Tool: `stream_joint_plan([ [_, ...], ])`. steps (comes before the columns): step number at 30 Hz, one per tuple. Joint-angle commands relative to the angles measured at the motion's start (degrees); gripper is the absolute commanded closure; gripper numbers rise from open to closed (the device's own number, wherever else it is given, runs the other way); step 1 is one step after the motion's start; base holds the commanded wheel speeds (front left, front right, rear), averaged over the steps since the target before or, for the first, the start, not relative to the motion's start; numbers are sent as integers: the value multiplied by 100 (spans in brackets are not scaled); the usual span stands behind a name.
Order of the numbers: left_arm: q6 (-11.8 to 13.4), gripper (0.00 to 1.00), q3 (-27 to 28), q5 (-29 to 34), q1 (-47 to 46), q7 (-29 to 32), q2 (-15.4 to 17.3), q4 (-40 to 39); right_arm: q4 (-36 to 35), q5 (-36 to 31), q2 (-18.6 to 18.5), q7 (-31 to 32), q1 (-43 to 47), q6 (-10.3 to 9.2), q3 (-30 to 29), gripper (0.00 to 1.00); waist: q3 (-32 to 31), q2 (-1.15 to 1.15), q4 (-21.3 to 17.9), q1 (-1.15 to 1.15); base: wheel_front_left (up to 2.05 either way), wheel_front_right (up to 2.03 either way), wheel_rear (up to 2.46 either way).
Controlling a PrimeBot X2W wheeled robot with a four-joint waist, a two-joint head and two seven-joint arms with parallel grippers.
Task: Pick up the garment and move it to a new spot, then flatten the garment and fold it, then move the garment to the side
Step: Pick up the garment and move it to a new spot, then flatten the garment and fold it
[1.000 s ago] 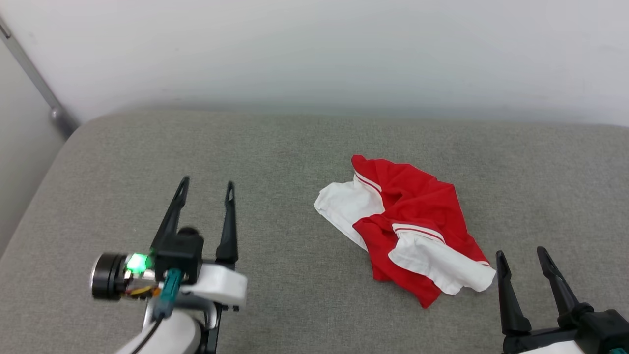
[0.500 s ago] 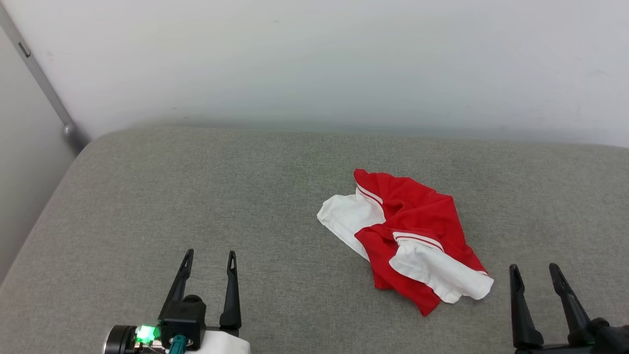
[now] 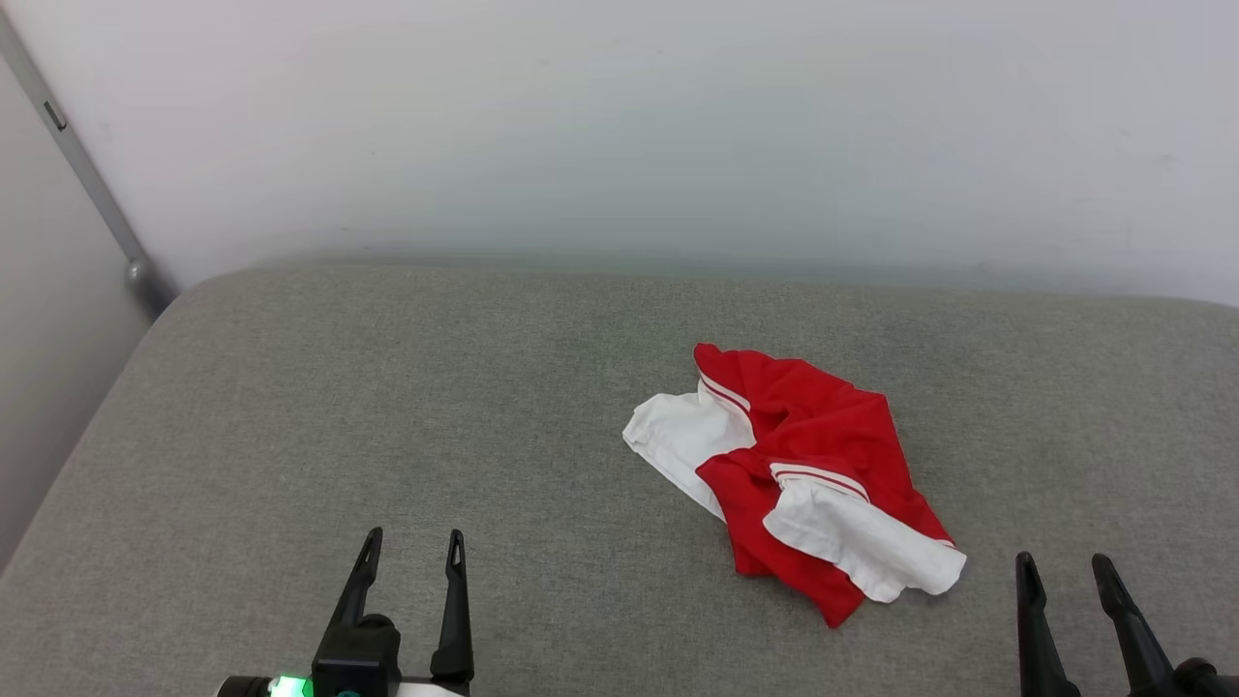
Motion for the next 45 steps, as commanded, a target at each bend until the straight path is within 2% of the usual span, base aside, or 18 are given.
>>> stream_joint_plan([
  [1, -73, 0, 86, 57, 79, -15, -74, -5, -23, 31, 12, -12, 44, -2, 4, 0, 3, 0, -1, 0, 0, 0, 0],
  [11, -482, 0, 568, 359, 233, -15, -400, 20, -34, 45, 12, -12, 56, -2, 15, 0, 20, 0, -4, 0, 0, 0, 0],
  [19, -714, 0, 854, 560, 294, -15, -600, 74, -94, -46, 12, -12, -124, -2, -50, 0, 15, 0, -11, 0, 0, 0, 0],
  [24, -833, 0, 994, 661, 273, -15, -705, 102, -325, -346, 13, -12, -565, -2, -87, 0, 43, 0, 7, 0, 0, 0, 0],
  [30, -950, 0, 1151, 746, 205, -15, -802, 109, -530, -930, 11, -11, -1518, -2, -16, 0, 119, 0, 37, 0, 0, 0, 0],
  [33, -993, 0, 1221, 797, 207, -15, -858, 96, -129, -912, -343, -11, -1923, -3, 360, 0, 172, 0, 34, 0, 0, 0, 0],
  [36, -1037, 0, 1287, 835, 254, -15, -906, 96, 487, -751, -953, 1, -2309, -3, 986, 0, 217, 0, 17, 0, 0, 0, 0],
  [38, -1062, 0, 1319, 847, 264, -15, -932, 103, 812, -487, -1382, 276, -2607, -3, 1467, 0, 265, 0, 6, 0, 0, 0, 0],
  [41, -1087, 0, 1355, 884, 245, -15, -966, 82, 1050, 81, -2110, 1127, -2973, -3, 2308, 0, 372, 0, 3, 0, 0, 0, 0],
  [45, -1128, 0, 1398, 906, 110, -15, -1029, 55, 858, 1103, -3059, 2370, -3460, -3, 3399, 0, 613, 0, 9, 0, 0, 0, 0],
])
